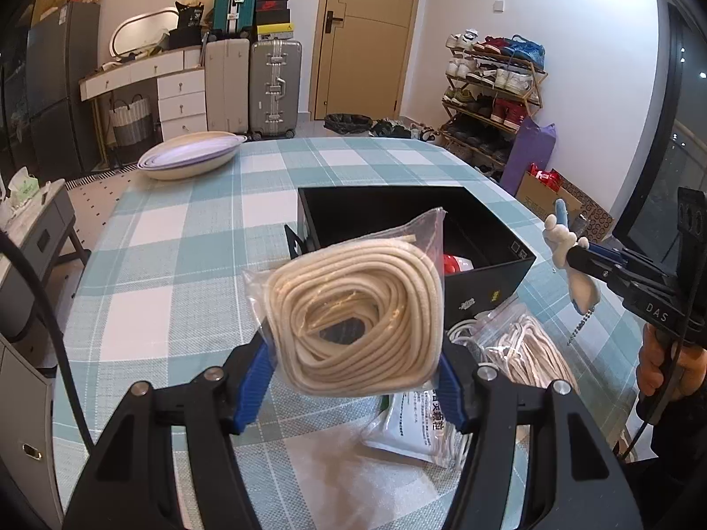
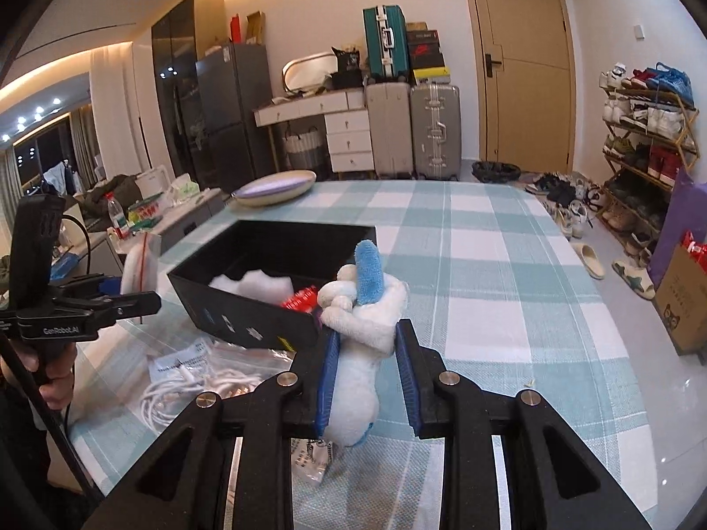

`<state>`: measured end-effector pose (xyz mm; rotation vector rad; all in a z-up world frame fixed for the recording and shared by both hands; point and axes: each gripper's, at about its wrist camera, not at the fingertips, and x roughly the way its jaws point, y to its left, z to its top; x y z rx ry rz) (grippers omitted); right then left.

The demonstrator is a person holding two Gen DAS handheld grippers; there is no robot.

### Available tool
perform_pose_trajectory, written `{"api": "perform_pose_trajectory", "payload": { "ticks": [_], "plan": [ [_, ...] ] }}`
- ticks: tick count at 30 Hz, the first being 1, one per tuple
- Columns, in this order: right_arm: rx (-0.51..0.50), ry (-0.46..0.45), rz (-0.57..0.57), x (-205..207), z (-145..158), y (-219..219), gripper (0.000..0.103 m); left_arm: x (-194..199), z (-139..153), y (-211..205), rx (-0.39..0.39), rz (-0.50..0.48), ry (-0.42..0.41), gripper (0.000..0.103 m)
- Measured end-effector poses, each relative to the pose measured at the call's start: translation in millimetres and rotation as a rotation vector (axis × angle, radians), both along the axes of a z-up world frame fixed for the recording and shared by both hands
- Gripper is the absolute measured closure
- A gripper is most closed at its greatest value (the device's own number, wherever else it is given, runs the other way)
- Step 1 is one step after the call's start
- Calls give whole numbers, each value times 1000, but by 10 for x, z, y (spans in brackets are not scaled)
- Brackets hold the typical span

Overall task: Organize soft objects
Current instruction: 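Carry the rope bag with the left tool while the right tool carries the plush over the box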

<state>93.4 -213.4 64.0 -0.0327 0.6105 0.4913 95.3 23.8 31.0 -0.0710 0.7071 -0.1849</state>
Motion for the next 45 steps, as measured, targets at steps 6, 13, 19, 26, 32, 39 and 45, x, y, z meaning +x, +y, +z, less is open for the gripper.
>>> {"api": "perform_pose_trajectory", "payload": {
  "ticks": [6, 13, 19, 26, 32, 39, 45],
  "plan": [
    [61, -61, 23, -111, 231, 10, 77, -20, 111, 1, 13, 25, -34, 40],
    [129, -96, 37, -166, 511, -17, 77, -9, 188, 48, 15, 41, -54, 40],
    [159, -121, 28, -116, 702, -28, 77, 28, 267, 59, 19, 49, -71, 40],
    [167, -131, 50, -48, 786, 55, 77, 98, 340, 13, 36, 40, -86, 40],
    [164, -102, 76, 53, 722, 175, 77, 206, 328, -49, 44, 30, -80, 40],
    [160, -78, 91, 191, 656, 250, 77, 372, 267, -116, 48, 25, -62, 40],
    [142, -53, 104, 335, 578, 361, 77, 511, 226, -198, 68, 21, -53, 40]
  ]
}}
